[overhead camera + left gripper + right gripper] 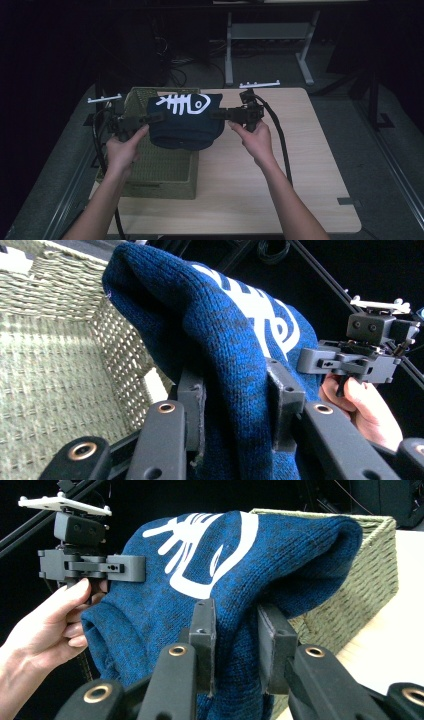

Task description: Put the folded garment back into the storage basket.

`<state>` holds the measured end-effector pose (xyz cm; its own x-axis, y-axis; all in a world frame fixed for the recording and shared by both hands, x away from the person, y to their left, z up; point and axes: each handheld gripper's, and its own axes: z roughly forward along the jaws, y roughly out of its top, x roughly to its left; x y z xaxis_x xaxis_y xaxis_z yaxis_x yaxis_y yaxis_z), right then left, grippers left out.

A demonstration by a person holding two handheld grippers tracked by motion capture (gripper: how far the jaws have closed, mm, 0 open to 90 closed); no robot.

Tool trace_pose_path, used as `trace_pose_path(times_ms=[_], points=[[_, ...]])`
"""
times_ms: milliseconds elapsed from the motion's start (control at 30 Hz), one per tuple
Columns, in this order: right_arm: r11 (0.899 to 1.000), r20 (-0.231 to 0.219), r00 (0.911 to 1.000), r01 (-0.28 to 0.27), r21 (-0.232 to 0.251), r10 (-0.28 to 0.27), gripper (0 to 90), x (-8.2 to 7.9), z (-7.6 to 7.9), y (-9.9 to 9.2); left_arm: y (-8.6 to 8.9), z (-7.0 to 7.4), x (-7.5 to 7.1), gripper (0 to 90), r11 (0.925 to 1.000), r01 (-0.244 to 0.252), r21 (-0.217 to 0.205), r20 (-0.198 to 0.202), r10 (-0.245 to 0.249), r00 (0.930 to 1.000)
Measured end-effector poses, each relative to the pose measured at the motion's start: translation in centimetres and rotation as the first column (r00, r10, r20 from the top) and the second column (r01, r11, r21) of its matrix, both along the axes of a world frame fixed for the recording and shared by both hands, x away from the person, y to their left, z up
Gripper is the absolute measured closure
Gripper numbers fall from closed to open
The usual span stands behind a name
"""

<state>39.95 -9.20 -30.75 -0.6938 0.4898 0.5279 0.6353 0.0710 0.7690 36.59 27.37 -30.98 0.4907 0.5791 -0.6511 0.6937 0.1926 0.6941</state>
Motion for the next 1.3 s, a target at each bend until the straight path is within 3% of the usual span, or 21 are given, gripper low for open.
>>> trace_pose_path(times_ms=[333, 667, 1000, 1300], points=[[1.000, -0.006, 0.9999, -0.013, -0.003, 0.013, 71.6, 0.6, -0.3, 2.2, 2.0, -0.5, -0.1, 65.1, 0.9990, -0.043, -0.015, -0.015, 0.043, 0.9990], [0.999, -0.021, 0.9993, -0.030, 0.021, 0.030, 71.3, 1.0, -1.1, 4.9, 4.3, -0.8, -0.4, 64.9, 0.9969, -0.079, 0.002, -0.027, 0.079, 0.9965], [0.998, -0.046, 0.9975, -0.052, 0.041, 0.054, 71.2, 1.3, -2.3, 7.9, 7.2, -1.5, -0.8, 65.0, 0.9924, -0.123, -0.004, -0.046, 0.123, 0.9914], [0.998, -0.058, 0.9967, -0.056, 0.036, 0.058, 70.9, 1.6, -3.2, 10.2, 8.7, -2.2, -1.1, 63.6, 0.9890, -0.147, 0.015, -0.067, 0.148, 0.9867]])
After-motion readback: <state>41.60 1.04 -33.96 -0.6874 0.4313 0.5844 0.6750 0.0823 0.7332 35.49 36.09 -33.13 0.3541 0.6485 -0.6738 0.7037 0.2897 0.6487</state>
